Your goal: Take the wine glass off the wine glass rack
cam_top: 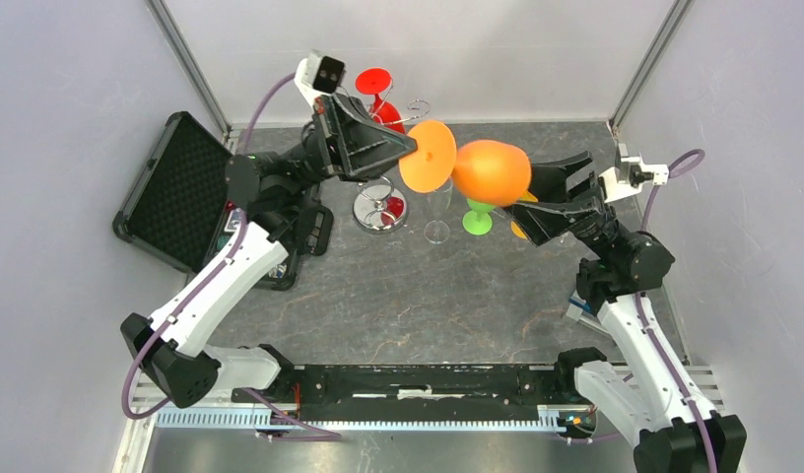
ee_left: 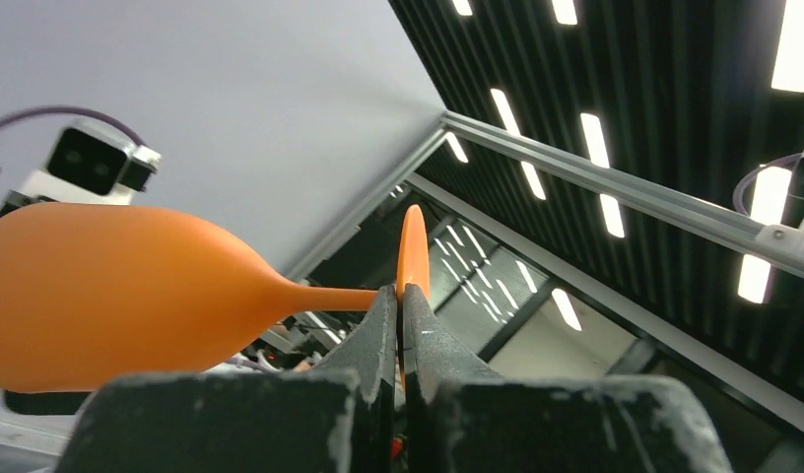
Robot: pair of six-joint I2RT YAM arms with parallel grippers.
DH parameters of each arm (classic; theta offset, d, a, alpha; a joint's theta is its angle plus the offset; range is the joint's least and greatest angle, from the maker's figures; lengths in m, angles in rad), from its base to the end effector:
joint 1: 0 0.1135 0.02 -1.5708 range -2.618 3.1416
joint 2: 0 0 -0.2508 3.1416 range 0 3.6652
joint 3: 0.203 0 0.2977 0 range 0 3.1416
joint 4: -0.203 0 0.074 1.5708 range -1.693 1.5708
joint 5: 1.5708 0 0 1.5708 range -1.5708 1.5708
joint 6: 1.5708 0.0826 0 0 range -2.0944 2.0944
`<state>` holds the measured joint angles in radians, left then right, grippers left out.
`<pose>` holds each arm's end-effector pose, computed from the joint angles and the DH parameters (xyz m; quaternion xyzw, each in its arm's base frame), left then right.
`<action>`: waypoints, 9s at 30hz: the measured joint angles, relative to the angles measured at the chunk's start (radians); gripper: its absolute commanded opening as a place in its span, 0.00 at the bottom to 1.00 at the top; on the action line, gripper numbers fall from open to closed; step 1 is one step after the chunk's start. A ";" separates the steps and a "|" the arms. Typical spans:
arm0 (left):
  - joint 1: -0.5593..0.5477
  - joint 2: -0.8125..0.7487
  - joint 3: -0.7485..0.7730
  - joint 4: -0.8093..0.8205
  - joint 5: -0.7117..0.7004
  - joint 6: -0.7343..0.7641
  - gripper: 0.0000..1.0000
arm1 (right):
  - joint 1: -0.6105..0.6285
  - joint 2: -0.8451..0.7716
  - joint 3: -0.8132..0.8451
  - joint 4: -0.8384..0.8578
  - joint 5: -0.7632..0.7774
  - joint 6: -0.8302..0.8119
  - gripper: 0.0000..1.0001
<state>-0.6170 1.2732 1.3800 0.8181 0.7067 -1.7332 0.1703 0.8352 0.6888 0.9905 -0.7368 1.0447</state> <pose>0.2237 -0.2245 0.5533 0.1207 0.4264 -0.8633 0.2416 0.2259 0.0952 0.4173 -0.1646 0.4429 0.6028 0.6429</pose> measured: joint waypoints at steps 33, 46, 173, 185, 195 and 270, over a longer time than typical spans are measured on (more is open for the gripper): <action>-0.107 -0.072 -0.018 -0.040 -0.130 0.111 0.02 | 0.024 -0.121 -0.089 0.199 0.000 -0.082 0.87; -0.110 -0.010 -0.047 -0.009 -0.129 0.071 0.02 | 0.068 0.054 -0.018 0.469 -0.011 0.157 0.59; -0.114 -0.615 -0.268 -1.164 -1.076 1.471 1.00 | 0.228 0.299 0.513 -2.061 1.239 -0.873 0.56; -0.108 -0.306 -0.039 -1.165 -1.138 1.454 1.00 | 0.228 0.126 0.481 -1.744 0.895 -0.878 0.55; 0.141 0.087 0.327 -1.220 -0.852 1.380 0.86 | 0.228 0.100 0.318 -1.566 0.653 -0.821 0.53; 0.329 0.499 0.243 -0.623 -0.573 0.510 0.02 | 0.228 0.040 0.230 -1.447 0.587 -0.753 0.40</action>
<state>-0.2882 1.7718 1.6230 0.1951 0.1341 -1.2236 0.3985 0.8757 0.9184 -0.4568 -0.1497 0.2916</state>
